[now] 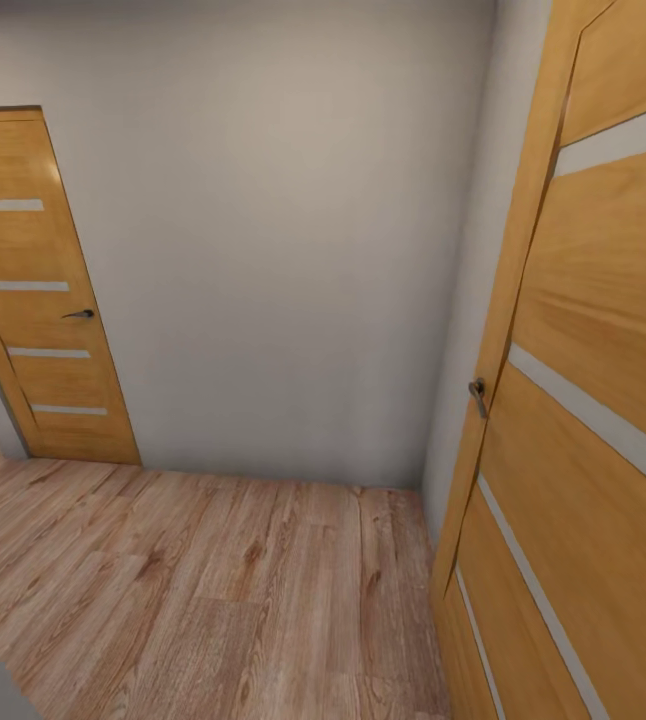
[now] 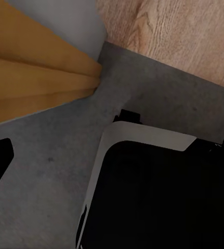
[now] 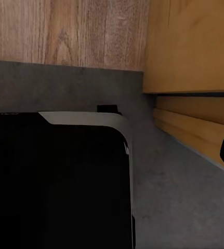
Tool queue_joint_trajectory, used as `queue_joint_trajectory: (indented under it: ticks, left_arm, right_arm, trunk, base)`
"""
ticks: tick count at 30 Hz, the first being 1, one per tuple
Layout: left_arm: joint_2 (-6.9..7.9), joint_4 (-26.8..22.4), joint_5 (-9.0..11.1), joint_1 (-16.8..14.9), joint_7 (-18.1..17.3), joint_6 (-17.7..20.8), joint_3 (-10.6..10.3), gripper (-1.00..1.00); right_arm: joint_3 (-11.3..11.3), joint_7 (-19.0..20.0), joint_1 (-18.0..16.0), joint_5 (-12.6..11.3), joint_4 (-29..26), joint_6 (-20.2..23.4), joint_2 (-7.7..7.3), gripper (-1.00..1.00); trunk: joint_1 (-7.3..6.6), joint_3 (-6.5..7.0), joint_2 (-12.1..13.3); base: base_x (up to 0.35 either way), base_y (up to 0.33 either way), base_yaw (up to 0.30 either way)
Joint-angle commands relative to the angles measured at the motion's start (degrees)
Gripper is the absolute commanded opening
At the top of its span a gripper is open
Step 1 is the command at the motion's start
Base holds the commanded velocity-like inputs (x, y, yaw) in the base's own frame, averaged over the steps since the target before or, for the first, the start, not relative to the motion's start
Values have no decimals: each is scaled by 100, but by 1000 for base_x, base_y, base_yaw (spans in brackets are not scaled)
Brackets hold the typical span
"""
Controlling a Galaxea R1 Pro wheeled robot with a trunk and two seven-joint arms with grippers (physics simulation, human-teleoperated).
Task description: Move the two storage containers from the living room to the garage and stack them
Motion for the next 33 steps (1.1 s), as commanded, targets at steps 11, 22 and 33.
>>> queue_joint_trajectory:
  ticks: [11,22,33]
  left_arm:
    - [-1,7,22,-4,-3,-19,8,100]
    - [3,7,26,-4,0,-19,7,100]
    - [7,7,30,-4,1,-19,7,100]
  right_arm:
    - [49,-4,-8,-55,16,-32,2,100]
    - [47,-4,-8,-57,15,-32,2,100]
    - [43,-4,-8,-59,16,-32,2,100]
  trunk:
    - [1,-8,-6]
    - [1,-8,-6]
    - [1,-8,-6]
  base:
    - [82,0,0]
    - [308,0,0]
    - [321,0,0]
